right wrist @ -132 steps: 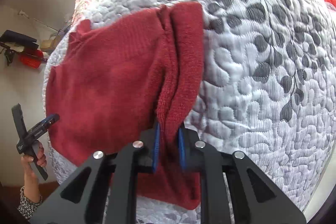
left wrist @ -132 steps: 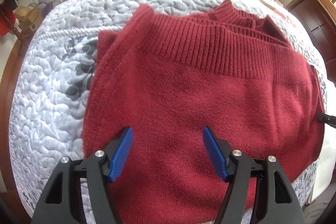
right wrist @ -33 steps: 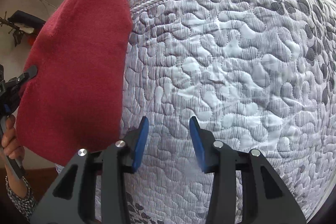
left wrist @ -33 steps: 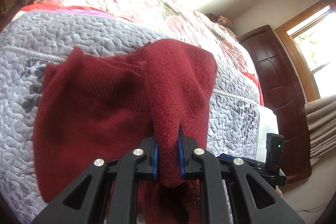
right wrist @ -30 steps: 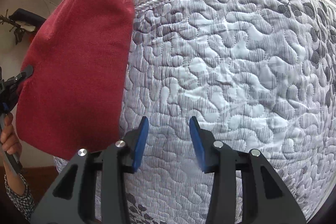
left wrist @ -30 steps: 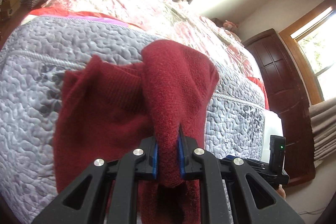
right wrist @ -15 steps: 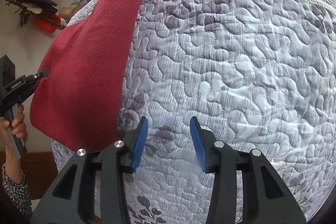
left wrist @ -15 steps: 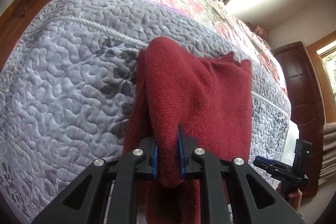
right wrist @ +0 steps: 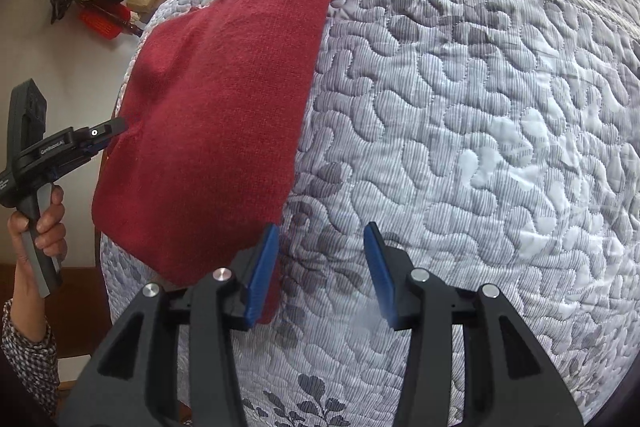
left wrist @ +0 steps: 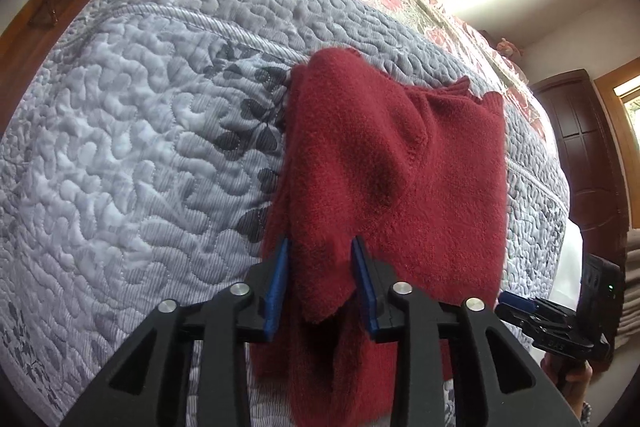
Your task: Fold small clothes
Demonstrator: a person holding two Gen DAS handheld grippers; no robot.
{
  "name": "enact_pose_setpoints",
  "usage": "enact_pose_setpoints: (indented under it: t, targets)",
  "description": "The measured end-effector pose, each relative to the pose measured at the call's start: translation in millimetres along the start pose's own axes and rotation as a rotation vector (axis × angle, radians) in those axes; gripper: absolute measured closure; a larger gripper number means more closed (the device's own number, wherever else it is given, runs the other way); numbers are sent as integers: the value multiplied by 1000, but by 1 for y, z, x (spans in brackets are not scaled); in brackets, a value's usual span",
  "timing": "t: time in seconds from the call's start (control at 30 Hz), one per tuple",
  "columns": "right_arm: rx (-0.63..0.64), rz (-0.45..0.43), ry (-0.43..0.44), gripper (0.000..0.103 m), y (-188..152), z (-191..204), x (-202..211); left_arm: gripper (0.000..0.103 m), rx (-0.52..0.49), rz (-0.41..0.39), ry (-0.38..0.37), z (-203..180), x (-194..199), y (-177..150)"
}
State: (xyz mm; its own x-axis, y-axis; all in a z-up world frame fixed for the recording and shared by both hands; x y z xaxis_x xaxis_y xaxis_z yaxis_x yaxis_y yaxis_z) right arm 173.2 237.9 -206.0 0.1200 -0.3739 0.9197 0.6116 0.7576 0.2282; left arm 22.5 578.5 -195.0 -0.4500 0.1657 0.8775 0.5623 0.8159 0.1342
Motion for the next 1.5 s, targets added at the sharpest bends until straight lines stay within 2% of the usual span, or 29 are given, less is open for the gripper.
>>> enact_pose_setpoints:
  t: [0.03, 0.13, 0.2, 0.3, 0.37, 0.4, 0.43, 0.53, 0.63, 0.7, 0.83, 0.87, 0.93, 1.07, 1.13, 1.17, 1.2, 1.27, 1.33, 1.43, 1.5]
  targets:
    - [3, 0, 1, 58, -1, 2, 0, 51, 5, 0, -13, 1, 8, -7]
    - [8, -1, 3, 57, 1, 14, -7, 44, -50, 12, -1, -2, 21, -31]
    - [12, 0, 4, 55, 5, 16, -10, 41, -80, 30, 4, -3, 19, -43]
    - [7, 9, -3, 54, 3, 26, -19, 42, -97, 69, 6, -7, 7, -56]
    - [-4, 14, -2, 54, 5, 28, -22, 61, -110, 81, 31, -6, -3, -59]
    - [-6, 14, -4, 54, 7, 30, -24, 89, -114, 89, 50, -4, -8, -60]
    - [-7, 15, -7, 54, 8, 31, -24, 93, -103, 99, 50, -2, -11, -60]
    - [-8, 8, -9, 54, 11, 38, -22, 96, -40, 91, -5, 3, 0, -51]
    - [-8, -8, -6, 53, 0, 41, -13, 97, -42, 0, -31, 9, 34, -35]
    - [-5, -12, -5, 53, -4, 36, -7, 97, -53, -28, -24, 18, 45, -28]
    - [-27, -19, 30, 52, -3, 45, -12, 97, -65, 75, 15, 34, 11, -39]
    - [-37, -21, 54, 48, -2, 48, -16, 96, -65, 92, 19, 36, 1, -42]
    - [-46, -9, 75, 46, -3, 54, -24, 96, -71, 95, 26, 37, -11, -44]
    - [-29, 31, 58, 42, -6, 65, -42, 96, -72, 83, 8, 27, -17, -39]
    - [-43, 42, 82, 48, -6, 69, -50, 96, -80, 82, 12, 22, -18, -36]
    - [-49, 43, 102, 68, -6, 72, -52, 96, -87, 80, 6, 19, -17, -35]
    - [-53, 44, 116, 78, -6, 75, -52, 96, -95, 79, -1, 17, -16, -35]
    - [-21, 36, 101, 83, -6, 79, -47, 95, -108, 72, 5, 17, -16, -36]
    - [-41, 50, 106, 85, -10, 76, -49, 92, -127, 80, 29, 23, -25, -39]
    - [-66, 90, 97, 84, -18, 65, -65, 91, -106, 106, 7, 30, -35, -41]
    - [-62, 91, 93, 79, -15, 66, -65, 90, -94, 113, -11, 30, -32, -39]
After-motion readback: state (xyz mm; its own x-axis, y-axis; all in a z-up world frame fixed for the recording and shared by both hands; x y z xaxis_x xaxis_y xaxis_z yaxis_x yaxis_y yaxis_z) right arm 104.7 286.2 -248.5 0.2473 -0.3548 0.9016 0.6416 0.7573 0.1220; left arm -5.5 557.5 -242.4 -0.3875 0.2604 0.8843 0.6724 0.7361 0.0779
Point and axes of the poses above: each gripper's, at about its wrist camera, not at the fingertips, and x roughly against the way its jaws point, z to its left, y to its top, the point moved 8 cm from there along -x, roughly the way its jaws point, and after that the axes turned 15 degrees about x, right-handed, at the moved point
